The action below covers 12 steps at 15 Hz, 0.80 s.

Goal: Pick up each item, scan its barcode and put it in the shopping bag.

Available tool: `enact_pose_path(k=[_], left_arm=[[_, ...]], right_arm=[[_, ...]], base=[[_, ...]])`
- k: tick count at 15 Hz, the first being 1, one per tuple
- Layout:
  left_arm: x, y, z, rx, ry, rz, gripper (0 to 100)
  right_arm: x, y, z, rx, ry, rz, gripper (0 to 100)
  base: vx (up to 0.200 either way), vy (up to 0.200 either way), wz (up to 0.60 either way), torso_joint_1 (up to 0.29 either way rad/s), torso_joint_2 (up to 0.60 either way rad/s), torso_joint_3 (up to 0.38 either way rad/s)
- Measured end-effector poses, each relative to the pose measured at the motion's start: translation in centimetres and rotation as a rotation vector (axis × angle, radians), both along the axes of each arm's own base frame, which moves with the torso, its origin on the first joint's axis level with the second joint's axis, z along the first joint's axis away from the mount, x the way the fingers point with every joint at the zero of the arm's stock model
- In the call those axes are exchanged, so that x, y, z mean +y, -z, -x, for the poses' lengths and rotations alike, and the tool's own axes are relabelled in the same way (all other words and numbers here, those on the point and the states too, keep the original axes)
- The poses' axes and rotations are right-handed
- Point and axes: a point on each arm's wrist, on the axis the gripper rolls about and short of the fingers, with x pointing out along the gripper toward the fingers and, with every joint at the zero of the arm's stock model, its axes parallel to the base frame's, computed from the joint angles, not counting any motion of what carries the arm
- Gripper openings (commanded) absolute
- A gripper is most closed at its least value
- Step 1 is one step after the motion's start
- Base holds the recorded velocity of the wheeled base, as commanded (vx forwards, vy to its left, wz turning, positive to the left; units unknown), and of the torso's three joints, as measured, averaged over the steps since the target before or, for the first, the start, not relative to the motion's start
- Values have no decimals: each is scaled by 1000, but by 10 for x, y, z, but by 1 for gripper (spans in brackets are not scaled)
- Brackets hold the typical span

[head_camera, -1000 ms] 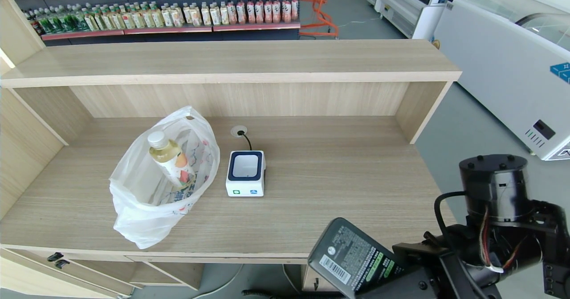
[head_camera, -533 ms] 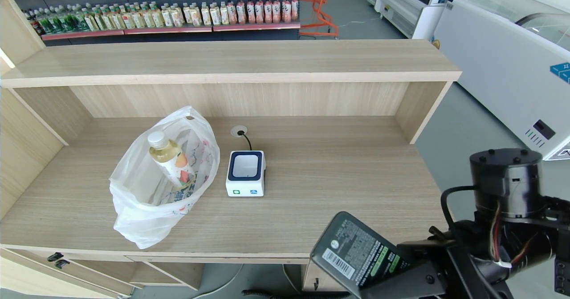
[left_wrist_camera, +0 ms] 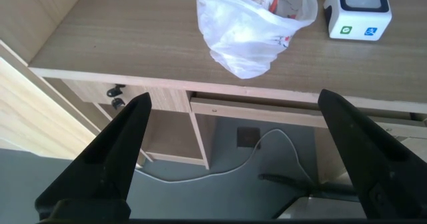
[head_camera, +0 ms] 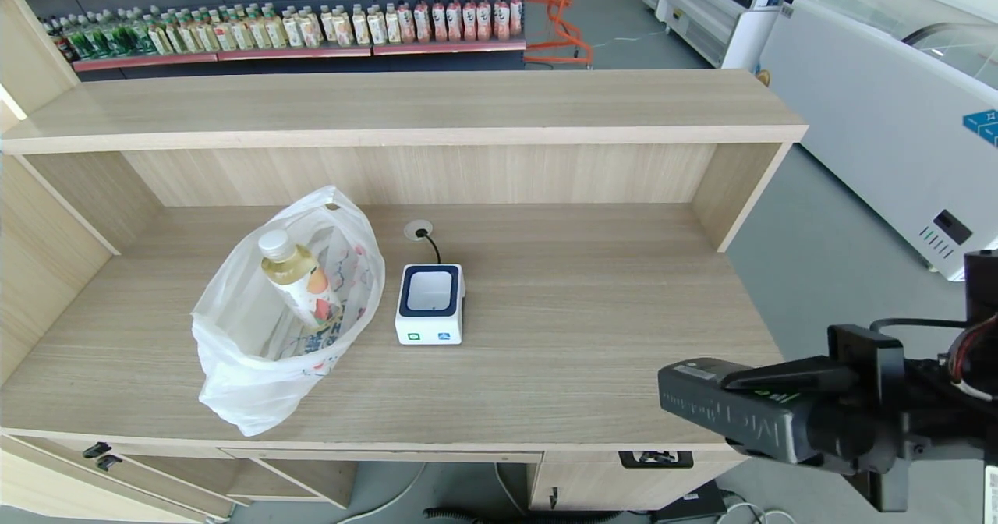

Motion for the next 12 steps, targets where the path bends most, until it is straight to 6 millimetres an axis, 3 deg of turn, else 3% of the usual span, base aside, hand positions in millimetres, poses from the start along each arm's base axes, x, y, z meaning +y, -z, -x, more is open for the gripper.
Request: enact_pose_path(k=[4,7,9,10,12], left_arm=[[0,0,0,0,0,0,100],[0,0,0,0,0,0,100],[0,0,0,0,-1,0,100],[0,0,0,0,-1,0,100],[0,0,0,0,-1,0,100]], right_arm=[[-27,-34,-12,605,327,-176,0],[-29,-63,-25,1166,633,-508,0],[-17,-73,-33,1502,765,-806,0],[-11,-75,-37,1565,804,-898,0],[1,-70,-42,1614,808,-906,0]], base=[[0,0,0,0,0,0],[0,0,0,0,0,0],[0,0,0,0,0,0],[0,0,0,0,0,0],[0,0,0,0,0,0]])
